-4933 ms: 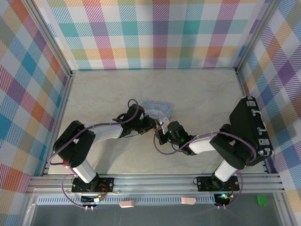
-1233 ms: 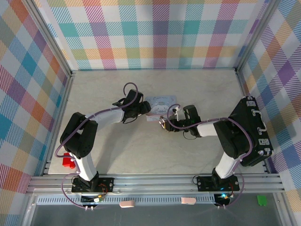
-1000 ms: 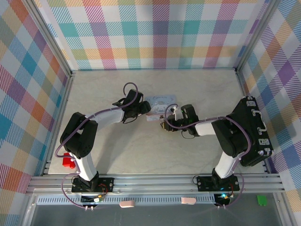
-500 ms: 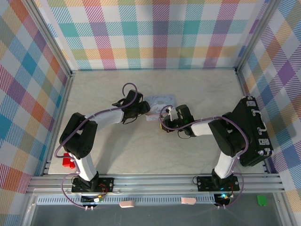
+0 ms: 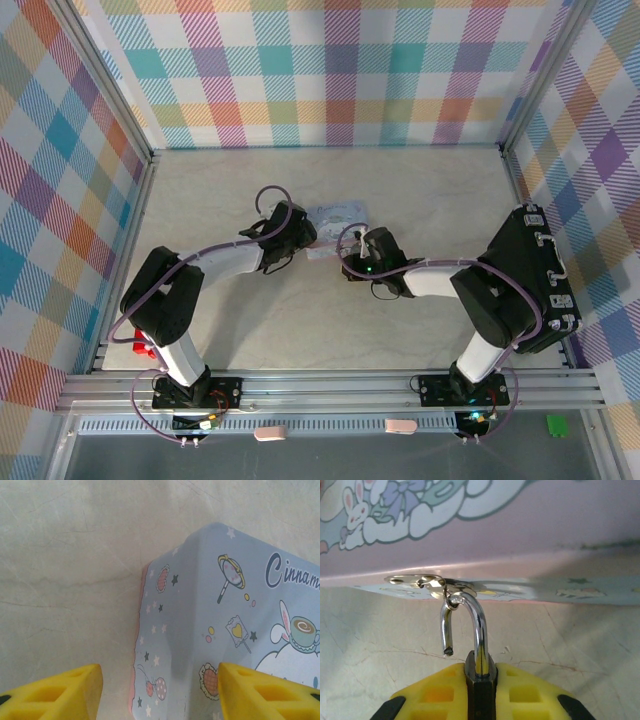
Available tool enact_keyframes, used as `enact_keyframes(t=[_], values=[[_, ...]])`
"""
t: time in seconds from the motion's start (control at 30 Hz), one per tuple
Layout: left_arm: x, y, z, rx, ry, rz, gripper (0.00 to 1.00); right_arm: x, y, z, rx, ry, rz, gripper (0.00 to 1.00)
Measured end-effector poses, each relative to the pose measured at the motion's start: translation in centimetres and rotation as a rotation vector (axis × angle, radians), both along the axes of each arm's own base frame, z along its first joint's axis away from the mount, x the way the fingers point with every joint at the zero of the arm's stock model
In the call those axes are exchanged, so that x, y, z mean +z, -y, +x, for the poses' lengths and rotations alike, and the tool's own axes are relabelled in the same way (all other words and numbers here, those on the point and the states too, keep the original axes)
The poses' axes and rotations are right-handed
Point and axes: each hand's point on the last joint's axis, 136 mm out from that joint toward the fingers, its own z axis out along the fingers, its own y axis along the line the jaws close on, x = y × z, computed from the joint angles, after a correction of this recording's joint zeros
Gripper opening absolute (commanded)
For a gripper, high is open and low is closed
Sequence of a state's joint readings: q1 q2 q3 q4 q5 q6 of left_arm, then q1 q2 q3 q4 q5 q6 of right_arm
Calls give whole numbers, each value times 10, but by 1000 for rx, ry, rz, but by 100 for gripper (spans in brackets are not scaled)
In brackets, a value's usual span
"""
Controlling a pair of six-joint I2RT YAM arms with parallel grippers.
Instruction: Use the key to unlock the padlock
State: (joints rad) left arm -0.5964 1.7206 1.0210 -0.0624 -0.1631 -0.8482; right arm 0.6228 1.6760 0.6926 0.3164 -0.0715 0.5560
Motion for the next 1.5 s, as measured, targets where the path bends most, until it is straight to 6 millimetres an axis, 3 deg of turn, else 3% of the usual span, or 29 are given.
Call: enact_keyframes(t=[0.3, 0.97, 1.3, 1.5], values=[[-1, 17, -18, 16, 4, -22, 61, -8, 13, 2, -201, -83, 72, 0], [0, 35, -36, 28, 15, -27, 61, 1, 25, 21, -450, -173, 267, 0], [0, 38, -38, 21, 12, -28, 63, 20, 33, 42, -462, -202, 401, 0], [0, 39, -39, 16, 8, -29, 63, 19, 39, 42, -456, -226, 410, 0]])
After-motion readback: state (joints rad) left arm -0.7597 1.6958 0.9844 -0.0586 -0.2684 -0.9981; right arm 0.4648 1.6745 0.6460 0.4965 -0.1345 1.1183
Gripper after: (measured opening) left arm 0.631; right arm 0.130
